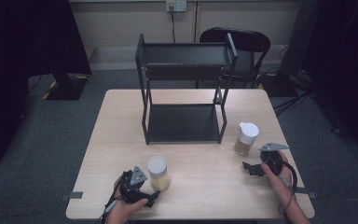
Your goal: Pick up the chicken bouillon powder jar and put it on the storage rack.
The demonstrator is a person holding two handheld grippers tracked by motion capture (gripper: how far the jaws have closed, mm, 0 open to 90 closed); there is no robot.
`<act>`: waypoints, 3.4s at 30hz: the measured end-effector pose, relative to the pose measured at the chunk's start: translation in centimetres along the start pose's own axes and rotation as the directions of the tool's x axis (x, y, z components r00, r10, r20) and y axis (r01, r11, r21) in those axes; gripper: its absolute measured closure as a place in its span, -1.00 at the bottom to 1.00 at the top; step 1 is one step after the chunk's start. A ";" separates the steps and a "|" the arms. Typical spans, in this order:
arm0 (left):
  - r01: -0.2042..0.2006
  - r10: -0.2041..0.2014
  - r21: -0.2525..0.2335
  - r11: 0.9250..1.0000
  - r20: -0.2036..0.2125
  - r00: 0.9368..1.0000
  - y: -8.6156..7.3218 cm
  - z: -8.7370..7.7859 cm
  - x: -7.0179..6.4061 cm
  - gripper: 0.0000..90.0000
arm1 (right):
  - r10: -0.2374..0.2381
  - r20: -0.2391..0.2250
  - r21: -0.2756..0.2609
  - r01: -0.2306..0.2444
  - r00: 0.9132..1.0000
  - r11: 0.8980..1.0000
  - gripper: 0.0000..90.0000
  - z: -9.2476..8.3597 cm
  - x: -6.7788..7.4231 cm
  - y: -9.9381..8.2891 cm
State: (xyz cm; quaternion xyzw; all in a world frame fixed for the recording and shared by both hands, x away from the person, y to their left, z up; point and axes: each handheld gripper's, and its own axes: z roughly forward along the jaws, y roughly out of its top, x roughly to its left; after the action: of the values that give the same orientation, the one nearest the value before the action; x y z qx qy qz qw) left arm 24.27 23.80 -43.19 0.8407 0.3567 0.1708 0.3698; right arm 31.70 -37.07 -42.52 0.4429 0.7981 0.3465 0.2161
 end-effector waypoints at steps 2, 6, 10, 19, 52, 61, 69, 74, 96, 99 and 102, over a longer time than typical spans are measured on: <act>0.000 0.000 0.000 1.000 0.002 1.000 0.0 0.0 0.0 -1.00 | 0.000 0.000 0.000 0.000 1.000 1.000 -1.00 0.0 0.0 0.0; 0.007 -0.007 0.003 1.000 0.002 1.000 0.1 0.0 0.1 -0.99 | 0.000 0.000 0.000 0.000 1.000 1.000 -1.00 0.0 0.0 0.0; 0.022 -0.022 -0.014 1.000 0.028 0.999 0.0 -0.2 0.4 -0.92 | 0.000 0.000 0.000 0.000 1.000 1.000 -1.00 0.0 0.0 0.0; 0.036 -0.034 -0.038 0.999 0.052 0.998 0.2 -0.5 0.5 -0.93 | 0.002 0.000 0.000 -0.002 1.000 1.000 -1.00 0.0 0.0 0.0; 0.075 -0.058 -0.171 0.982 0.104 0.993 1.9 -2.2 1.1 -0.95 | 0.002 0.000 0.000 -0.002 1.000 1.000 -1.00 0.0 0.0 0.0; 0.094 -0.069 -0.207 0.974 0.124 0.990 2.3 -1.8 1.2 -0.87 | 0.002 0.000 0.000 -0.002 1.000 1.000 -1.00 0.0 0.0 0.0; 0.075 -0.043 -0.226 0.971 0.142 0.989 2.5 -1.0 1.3 -0.66 | 0.002 0.000 0.000 -0.002 1.000 1.000 -1.00 0.0 0.0 0.0; 0.086 -0.044 -0.264 0.961 0.162 0.986 2.0 -0.8 1.5 -0.42 | 0.002 0.000 0.000 -0.002 1.000 1.000 -1.00 0.0 0.0 0.0; 0.066 -0.041 -0.271 0.960 0.097 0.994 3.4 -0.7 0.8 -0.25 | 0.002 0.000 0.000 -0.002 1.000 1.000 -1.00 0.0 0.0 0.0; 0.064 -0.038 -0.272 0.960 0.098 0.994 3.9 -0.6 0.9 -0.25 | 0.002 0.000 0.000 -0.002 1.000 1.000 -1.00 0.0 0.0 0.0; 0.067 -0.041 -0.271 0.960 0.099 0.994 4.5 -0.4 0.9 -0.25 | 0.002 0.000 0.000 -0.002 1.000 1.000 -1.00 0.0 0.0 0.0</act>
State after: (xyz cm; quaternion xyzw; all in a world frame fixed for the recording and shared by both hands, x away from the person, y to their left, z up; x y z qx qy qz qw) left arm 26.78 22.58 -39.56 0.7783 0.3351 0.1696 0.5032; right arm 31.68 -37.06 -42.53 0.4439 0.7976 0.3467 0.2157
